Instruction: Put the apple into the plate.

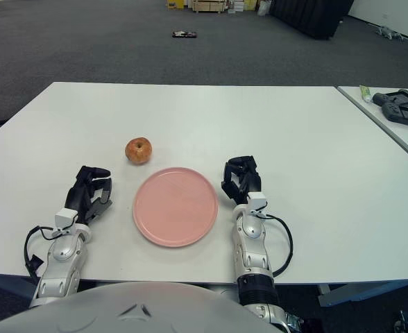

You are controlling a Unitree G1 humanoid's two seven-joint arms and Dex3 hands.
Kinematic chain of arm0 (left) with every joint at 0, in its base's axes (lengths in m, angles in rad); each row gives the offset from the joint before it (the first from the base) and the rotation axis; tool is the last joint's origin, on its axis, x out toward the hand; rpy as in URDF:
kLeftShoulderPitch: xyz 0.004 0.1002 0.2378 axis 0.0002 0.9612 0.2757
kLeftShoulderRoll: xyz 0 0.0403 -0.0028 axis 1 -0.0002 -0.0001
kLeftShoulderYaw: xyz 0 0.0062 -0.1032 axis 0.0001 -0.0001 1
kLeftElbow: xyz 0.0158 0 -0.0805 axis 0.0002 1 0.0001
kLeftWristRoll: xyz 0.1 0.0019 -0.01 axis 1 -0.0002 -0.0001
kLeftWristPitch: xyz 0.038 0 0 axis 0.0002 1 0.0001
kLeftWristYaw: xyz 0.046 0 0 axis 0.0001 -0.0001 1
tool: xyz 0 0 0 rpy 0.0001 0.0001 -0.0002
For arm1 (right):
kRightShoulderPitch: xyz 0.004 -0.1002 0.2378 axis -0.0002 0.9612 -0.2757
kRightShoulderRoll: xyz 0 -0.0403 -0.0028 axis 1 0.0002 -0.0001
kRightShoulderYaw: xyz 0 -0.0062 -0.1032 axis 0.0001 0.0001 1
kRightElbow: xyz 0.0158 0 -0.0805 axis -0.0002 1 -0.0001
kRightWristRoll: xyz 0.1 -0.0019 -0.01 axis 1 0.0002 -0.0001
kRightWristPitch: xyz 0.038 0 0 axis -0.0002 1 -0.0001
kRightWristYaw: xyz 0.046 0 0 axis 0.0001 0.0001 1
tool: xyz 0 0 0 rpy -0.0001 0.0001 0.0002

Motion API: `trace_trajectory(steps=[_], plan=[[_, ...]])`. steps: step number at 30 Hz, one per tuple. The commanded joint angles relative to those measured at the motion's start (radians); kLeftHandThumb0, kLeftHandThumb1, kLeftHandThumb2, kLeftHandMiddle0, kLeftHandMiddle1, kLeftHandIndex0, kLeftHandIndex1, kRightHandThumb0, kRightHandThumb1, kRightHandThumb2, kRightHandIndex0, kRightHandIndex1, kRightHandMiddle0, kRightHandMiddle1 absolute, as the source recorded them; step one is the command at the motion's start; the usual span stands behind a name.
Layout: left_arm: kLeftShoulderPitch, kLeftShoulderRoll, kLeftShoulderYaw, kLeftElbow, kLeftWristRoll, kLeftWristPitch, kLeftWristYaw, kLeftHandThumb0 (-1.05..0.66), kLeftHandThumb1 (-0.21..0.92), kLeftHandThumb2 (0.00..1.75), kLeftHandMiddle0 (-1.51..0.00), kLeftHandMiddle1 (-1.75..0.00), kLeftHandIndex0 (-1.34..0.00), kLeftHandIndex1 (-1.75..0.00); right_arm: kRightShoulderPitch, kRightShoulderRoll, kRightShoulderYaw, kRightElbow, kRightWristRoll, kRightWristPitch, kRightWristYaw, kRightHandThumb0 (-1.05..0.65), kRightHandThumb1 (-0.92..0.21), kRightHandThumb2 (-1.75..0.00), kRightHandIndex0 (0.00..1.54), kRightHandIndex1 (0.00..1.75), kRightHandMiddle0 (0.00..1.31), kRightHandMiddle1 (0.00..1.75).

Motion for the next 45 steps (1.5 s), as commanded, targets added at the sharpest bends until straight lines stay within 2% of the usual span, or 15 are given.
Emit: trace_trajectory(steps=[1,10,14,16,18,21,25,28,31,33,36,37,38,41,45], plan=[[-0.019,0.006,-0.001,-0.005,0.0,0.021,-0.008,-0.36,0.79,0.71,-0.52,-1.49,-0.27,-1.75,0.0,0.005,0.001,0.001,0.002,0.02,-0.002,-0.36,-0.79,-0.71,0.52,1.26,0.26,1.75],[-0.076,0.017,0.005,-0.02,0.0,0.03,-0.012,-0.36,0.83,0.65,-0.47,-1.51,-0.24,-1.75,-0.004,-0.001,0.004,0.014,-0.006,0.005,0.003,-0.36,-0.8,-0.7,0.52,1.27,0.26,1.75],[-0.129,0.032,-0.003,-0.038,0.029,0.025,-0.007,-0.35,0.88,0.57,-0.37,-1.41,-0.21,-1.75,-0.006,-0.003,0.004,0.023,-0.007,-0.002,0.004,-0.36,-0.8,-0.7,0.52,1.27,0.26,1.75],[-0.143,0.049,-0.01,-0.042,0.052,0.009,-0.01,-0.35,0.9,0.55,-0.2,-1.3,-0.2,-1.75,-0.007,-0.003,0.003,0.025,-0.005,-0.001,0.004,-0.36,-0.8,-0.7,0.52,1.27,0.26,1.75],[-0.145,0.067,-0.012,-0.023,0.071,-0.026,-0.013,-0.44,0.7,0.8,-0.08,-1.09,-0.08,-1.41,-0.008,-0.002,0.002,0.026,-0.004,-0.001,0.003,-0.36,-0.8,-0.7,0.51,1.27,0.26,1.75],[-0.178,0.095,-0.011,0.023,0.109,-0.059,-0.001,-0.57,0.56,0.89,-0.03,-0.79,-0.03,-1.12,-0.01,-0.001,0.001,0.03,-0.004,-0.003,0.0,-0.36,-0.79,-0.71,0.51,1.27,0.26,1.75],[-0.238,0.137,-0.016,0.104,0.195,-0.093,0.039,-0.7,0.52,0.85,-0.01,-0.44,-0.01,-0.86,-0.01,-0.002,0.002,0.032,-0.008,-0.006,-0.002,-0.36,-0.79,-0.71,0.5,1.26,0.26,1.75],[-0.247,0.158,-0.027,0.114,0.257,-0.092,0.062,-0.81,0.54,0.79,0.0,-0.16,0.0,-0.57,-0.01,-0.003,0.003,0.033,-0.011,-0.007,-0.002,-0.36,-0.8,-0.69,0.5,1.27,0.26,1.75],[-0.264,0.177,-0.044,0.118,0.329,-0.077,0.095,-0.86,0.55,0.76,0.0,-0.07,0.0,-0.4,-0.01,-0.004,0.002,0.033,-0.012,-0.007,-0.003,-0.36,-0.81,-0.69,0.49,1.27,0.25,1.75],[-0.291,0.183,-0.056,0.121,0.368,-0.057,0.111,-0.93,0.6,0.67,0.0,-0.03,0.0,-0.19,-0.01,-0.003,0.002,0.034,-0.012,-0.007,-0.003,-0.36,-0.81,-0.68,0.49,1.27,0.25,1.75],[-0.337,0.186,-0.076,0.138,0.404,-0.034,0.115,-1.0,0.67,0.53,0.0,-0.01,0.0,-0.06,-0.011,-0.002,0.0,0.032,-0.008,-0.003,-0.004,-0.36,-0.82,-0.68,0.49,1.27,0.25,1.75],[-0.35,0.193,-0.083,0.152,0.413,-0.038,0.115,-1.02,0.69,0.49,0.0,0.0,0.0,-0.04,-0.01,0.0,-0.001,0.03,-0.006,-0.001,-0.005,-0.36,-0.82,-0.68,0.5,1.27,0.25,1.75],[-0.357,0.198,-0.087,0.162,0.419,-0.043,0.116,-1.04,0.77,0.35,0.0,0.0,0.0,0.0,-0.009,0.001,-0.001,0.029,-0.004,0.001,-0.005,-0.36,-0.8,-0.7,0.51,1.27,0.26,1.75],[-0.433,0.22,-0.121,0.283,0.448,-0.088,0.139,-1.05,0.77,0.33,0.0,0.0,0.0,0.0,-0.008,0.004,-0.002,0.021,0.0,0.008,-0.005,-0.36,-0.79,-0.71,0.51,1.27,0.27,1.75],[-0.469,0.228,-0.14,0.337,0.456,-0.119,0.152,-1.05,0.78,0.26,0.0,0.0,0.0,0.0,-0.009,0.002,-0.001,0.025,-0.002,0.004,-0.003,-0.36,-0.78,-0.72,0.52,1.28,0.27,1.75]])
